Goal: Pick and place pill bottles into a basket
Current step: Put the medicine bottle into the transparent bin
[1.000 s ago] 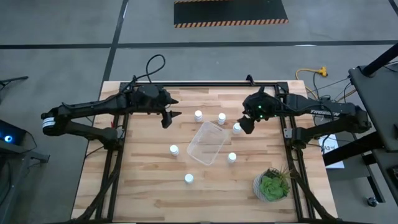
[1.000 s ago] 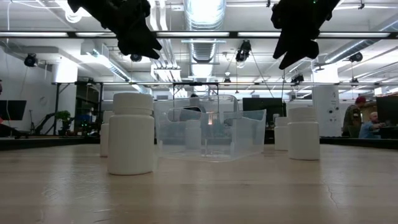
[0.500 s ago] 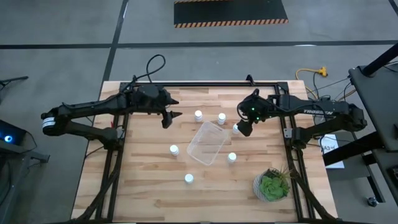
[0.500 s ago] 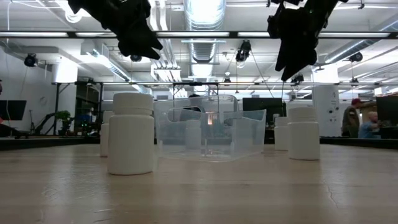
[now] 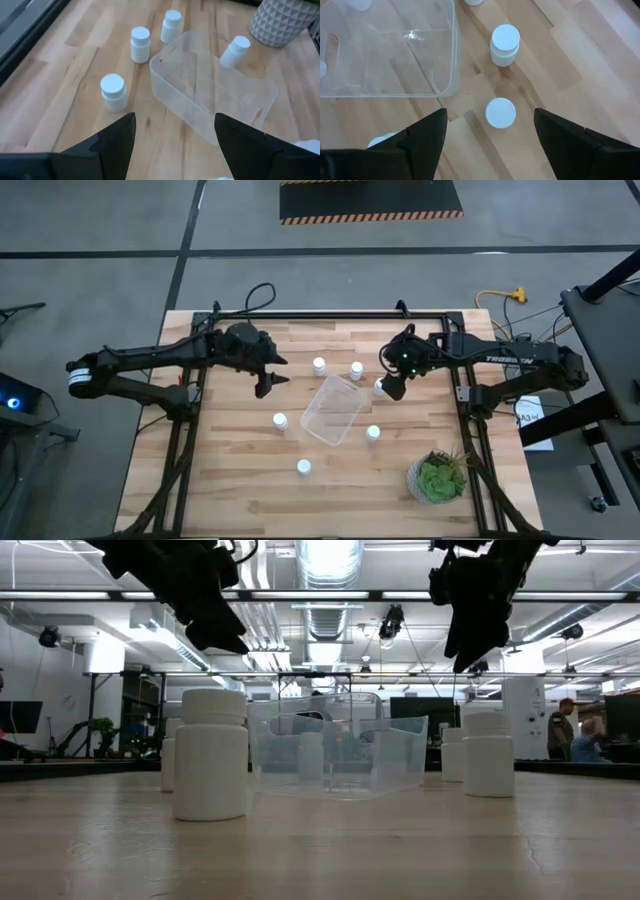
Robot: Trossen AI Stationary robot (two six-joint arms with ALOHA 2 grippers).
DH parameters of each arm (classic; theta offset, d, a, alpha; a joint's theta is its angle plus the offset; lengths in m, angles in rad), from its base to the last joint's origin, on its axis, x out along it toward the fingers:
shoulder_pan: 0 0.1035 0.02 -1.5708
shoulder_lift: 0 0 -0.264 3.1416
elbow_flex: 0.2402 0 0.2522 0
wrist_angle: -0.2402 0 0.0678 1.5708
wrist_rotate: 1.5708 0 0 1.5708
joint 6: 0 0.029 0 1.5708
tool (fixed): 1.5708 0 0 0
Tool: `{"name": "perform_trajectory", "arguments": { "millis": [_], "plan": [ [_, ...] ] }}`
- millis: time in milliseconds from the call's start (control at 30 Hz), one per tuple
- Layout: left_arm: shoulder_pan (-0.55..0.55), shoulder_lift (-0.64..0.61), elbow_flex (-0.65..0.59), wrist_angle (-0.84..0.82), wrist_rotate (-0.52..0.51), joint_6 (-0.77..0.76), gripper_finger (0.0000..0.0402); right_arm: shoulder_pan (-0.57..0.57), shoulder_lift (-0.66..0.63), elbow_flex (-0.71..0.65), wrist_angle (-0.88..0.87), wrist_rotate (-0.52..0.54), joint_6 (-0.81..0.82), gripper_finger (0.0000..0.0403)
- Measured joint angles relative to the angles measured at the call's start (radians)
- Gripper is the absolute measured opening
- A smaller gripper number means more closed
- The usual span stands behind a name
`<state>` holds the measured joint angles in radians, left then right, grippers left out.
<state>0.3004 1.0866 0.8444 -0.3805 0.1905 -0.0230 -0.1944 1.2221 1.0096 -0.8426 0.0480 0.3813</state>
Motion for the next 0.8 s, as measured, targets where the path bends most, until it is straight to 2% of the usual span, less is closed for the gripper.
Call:
{"name": "perform_trajectory", "arguments": {
  "millis": [267, 467, 800],
  "plan": [
    [0.000, -0.034, -0.027, 0.120, -0.004, -0.024, 0.0253, 0.000, 0.069, -0.002, -0.017, -0.017, -0.020, 0.0287],
    [0.001, -0.052, -0.084, 0.129, -0.013, -0.051, 0.0253, 0.000, 0.137, -0.002, -0.014, -0.029, -0.050, 0.0286],
    [0.001, -0.053, -0.098, 0.137, -0.016, -0.053, 0.0253, 0.000, 0.248, -0.003, -0.002, -0.029, -0.095, 0.0282]
  ]
}}
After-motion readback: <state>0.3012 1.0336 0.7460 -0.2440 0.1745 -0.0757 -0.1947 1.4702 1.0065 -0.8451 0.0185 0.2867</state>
